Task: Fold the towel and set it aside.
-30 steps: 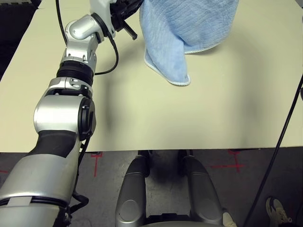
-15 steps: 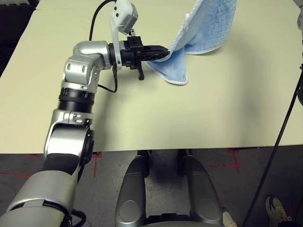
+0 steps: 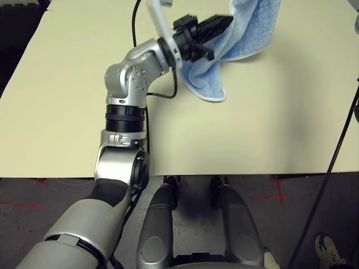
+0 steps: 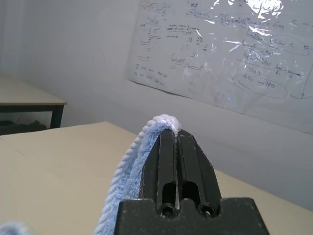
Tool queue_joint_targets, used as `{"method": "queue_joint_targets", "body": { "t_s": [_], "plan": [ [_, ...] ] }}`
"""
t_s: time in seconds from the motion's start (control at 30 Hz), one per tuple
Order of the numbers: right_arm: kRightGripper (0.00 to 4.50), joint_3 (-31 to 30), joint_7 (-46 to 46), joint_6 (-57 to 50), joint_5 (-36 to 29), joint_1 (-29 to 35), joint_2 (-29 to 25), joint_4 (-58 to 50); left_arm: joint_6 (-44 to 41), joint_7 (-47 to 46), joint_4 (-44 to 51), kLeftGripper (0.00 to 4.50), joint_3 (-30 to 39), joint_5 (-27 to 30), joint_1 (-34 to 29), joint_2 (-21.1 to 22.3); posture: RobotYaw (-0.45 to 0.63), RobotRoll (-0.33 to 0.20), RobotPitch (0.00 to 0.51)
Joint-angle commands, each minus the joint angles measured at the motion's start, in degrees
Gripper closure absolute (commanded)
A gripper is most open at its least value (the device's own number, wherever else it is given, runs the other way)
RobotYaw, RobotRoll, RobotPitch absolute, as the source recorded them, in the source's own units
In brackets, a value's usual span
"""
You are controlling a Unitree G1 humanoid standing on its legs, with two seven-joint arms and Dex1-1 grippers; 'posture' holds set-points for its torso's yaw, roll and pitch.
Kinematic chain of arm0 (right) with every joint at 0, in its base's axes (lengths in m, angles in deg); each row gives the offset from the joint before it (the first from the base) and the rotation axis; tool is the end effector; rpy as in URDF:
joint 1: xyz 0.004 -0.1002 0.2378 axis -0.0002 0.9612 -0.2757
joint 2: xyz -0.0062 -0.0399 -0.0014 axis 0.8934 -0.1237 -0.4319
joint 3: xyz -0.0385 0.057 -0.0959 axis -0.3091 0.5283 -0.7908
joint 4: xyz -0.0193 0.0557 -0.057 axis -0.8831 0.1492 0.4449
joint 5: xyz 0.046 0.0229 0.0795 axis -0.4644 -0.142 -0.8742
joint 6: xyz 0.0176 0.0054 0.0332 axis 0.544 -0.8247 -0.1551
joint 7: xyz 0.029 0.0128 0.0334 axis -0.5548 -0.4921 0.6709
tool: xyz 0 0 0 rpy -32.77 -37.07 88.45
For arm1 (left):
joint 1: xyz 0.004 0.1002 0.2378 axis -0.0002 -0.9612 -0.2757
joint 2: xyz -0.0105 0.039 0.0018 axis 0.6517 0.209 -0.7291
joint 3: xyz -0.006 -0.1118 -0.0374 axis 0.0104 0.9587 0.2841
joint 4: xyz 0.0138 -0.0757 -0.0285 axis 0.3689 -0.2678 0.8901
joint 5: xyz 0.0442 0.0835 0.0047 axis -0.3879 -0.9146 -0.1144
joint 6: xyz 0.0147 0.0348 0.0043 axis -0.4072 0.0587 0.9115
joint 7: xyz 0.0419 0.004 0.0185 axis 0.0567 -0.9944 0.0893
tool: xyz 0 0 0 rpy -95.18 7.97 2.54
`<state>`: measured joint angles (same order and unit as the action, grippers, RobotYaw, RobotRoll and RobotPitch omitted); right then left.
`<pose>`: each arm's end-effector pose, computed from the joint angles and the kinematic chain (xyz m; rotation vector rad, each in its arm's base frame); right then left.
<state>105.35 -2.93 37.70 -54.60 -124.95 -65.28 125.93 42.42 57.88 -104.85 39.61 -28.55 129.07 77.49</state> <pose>0.3432 -0.2457 0.3938 -0.2630 -0.8422 0.4553 0.3631 0.0821 0.3080 -0.2479 -0.3784 -0.7889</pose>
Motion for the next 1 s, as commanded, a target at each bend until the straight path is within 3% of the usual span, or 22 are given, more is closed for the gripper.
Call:
{"method": "queue_joint_targets", "body": {
  "t_s": [0.03, 0.13, 0.3, 0.67, 0.73, 0.87, 1.0],
  "plan": [
    [4.5, 0.8, 0.1, 2.1, -0.7, -1.7, -1.5, -2.5, 13.9, -5.7, -10.3, 4.48, 0.7, -4.5, 5.2, 1.4, 0.06, 0.0, 0.291],
    [4.5, 0.8, 0.3, 2.1, -0.9, -1.6, -1.6, -2.5, 21.3, -8.0, -16.1, 4.48, 1.1, -6.1, 8.7, 2.5, 0.06, 0.0, 0.291],
    [4.5, 0.7, 0.3, 2.0, -0.9, -1.5, -1.7, -2.5, 19.3, -3.5, -16.7, 4.48, 0.2, -5.2, 8.0, 1.9, 0.06, 0.0, 0.293],
    [4.5, 0.8, 0.5, 2.0, -1.2, -1.7, -0.8, -2.5, 0.7, -8.8, 1.6, 4.48, -5.2, -6.4, -9.3, -4.1, 0.07, 0.0, 0.291],
    [4.5, 0.8, 0.6, 2.0, -1.2, -1.7, -0.7, -2.5, 0.0, -9.2, 2.2, 3.8, -5.6, -6.8, -10.2, -3.8, 0.07, 0.0, 0.29],
    [4.5, 0.2, 1.3, 1.6, -1.0, -1.4, -0.7, -2.5, -4.5, -0.5, 3.4, 2.27, -7.9, -5.4, -10.3, 0.0, 0.07, 0.0, 0.292],
    [4.5, 0.3, 2.2, 1.1, -1.2, -0.8, -0.8, -2.6, -4.9, 8.2, 1.1, 0.73, -8.5, -6.2, -9.7, 8.1, 0.07, 0.0, 0.299]
  ]
}}
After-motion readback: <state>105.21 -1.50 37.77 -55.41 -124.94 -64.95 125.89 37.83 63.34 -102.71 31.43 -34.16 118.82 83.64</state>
